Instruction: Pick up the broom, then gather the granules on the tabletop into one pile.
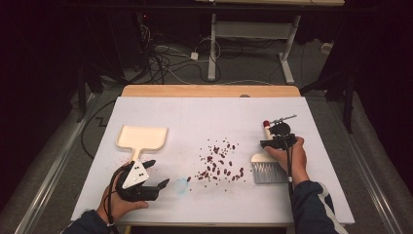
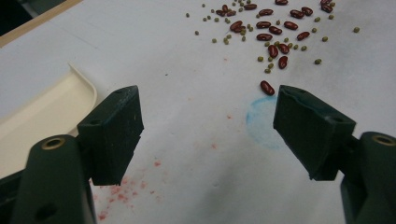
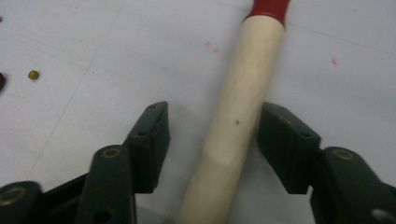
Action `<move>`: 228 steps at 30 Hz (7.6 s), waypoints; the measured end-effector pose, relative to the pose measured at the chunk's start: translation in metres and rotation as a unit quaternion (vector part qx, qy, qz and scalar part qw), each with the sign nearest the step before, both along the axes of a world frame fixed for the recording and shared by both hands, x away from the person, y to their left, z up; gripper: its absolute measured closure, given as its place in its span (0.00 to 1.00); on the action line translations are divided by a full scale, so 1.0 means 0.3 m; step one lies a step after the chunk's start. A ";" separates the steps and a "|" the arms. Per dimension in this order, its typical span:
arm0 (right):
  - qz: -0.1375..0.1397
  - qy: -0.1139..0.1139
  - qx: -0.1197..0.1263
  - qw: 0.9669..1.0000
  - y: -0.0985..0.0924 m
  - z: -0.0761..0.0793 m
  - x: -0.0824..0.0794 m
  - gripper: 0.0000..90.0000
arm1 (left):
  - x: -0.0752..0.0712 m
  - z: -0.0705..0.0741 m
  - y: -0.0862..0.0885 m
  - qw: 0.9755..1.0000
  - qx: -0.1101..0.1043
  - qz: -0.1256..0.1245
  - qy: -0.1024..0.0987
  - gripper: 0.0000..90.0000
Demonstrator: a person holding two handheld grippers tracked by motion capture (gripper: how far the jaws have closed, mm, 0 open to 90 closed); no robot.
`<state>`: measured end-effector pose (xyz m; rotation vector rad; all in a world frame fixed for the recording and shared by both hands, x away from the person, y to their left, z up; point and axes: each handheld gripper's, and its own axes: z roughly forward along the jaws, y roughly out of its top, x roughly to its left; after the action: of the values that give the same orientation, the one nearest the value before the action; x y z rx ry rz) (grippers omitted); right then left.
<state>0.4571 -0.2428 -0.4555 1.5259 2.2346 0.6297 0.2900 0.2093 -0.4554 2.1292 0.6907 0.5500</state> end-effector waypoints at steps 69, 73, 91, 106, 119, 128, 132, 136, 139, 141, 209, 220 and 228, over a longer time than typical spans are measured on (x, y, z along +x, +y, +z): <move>0.147 -0.366 0.143 0.907 0.241 0.409 -0.524 0.78 | 0.061 0.212 -0.606 0.983 -0.130 -0.126 -0.008 0.31; 0.166 -0.372 0.138 0.903 0.284 0.405 -0.564 0.78 | 0.079 0.186 -0.609 0.982 -0.147 -0.117 0.002 0.42; 0.258 -0.310 0.169 0.899 0.236 0.421 -0.551 0.71 | 0.099 0.198 -0.504 0.980 -0.092 -0.178 0.015 0.73; 0.426 -0.187 0.095 0.880 0.196 0.328 -0.545 0.47 | 0.038 0.176 -0.374 0.963 -0.027 -0.265 0.036 0.73; 0.531 -0.106 0.066 0.838 0.319 0.176 -0.538 0.68 | 0.018 0.165 -0.381 0.947 -0.019 -0.318 0.052 0.72; 0.518 -0.114 0.056 0.846 0.320 0.178 -0.542 0.75 | 0.025 0.179 -0.366 0.960 -0.011 -0.281 0.016 0.57; 0.488 -0.128 0.059 0.861 0.288 0.200 -0.529 0.75 | 0.036 0.193 -0.331 0.970 -0.024 -0.243 -0.005 0.45; 0.456 -0.148 0.059 0.875 0.253 0.228 -0.512 0.75 | 0.038 0.200 -0.286 0.983 -0.016 -0.176 -0.045 0.34; 0.423 -0.162 0.059 0.890 0.218 0.248 -0.496 0.75 | 0.043 0.196 -0.235 0.988 -0.022 -0.139 -0.060 0.31; 0.402 -0.171 0.060 0.898 0.193 0.261 -0.485 0.75 | 0.043 0.188 -0.198 0.991 -0.021 -0.112 -0.074 0.30; 0.284 -0.164 -0.131 0.936 0.389 0.025 -0.207 0.75 | 0.007 0.000 0.067 0.999 0.037 0.031 -0.026 0.24; 0.342 -0.158 -0.091 0.922 0.383 0.072 -0.306 0.75 | 0.006 0.002 0.064 0.999 0.037 0.029 -0.026 0.24; 0.312 -0.196 -0.063 0.927 0.343 0.162 -0.319 0.75 | 0.006 0.004 0.067 0.999 0.034 0.030 -0.027 0.24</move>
<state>0.3615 -0.1398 -0.4068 0.5321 2.3532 0.8538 0.2918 0.2293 -0.4544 2.1540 0.7172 0.6716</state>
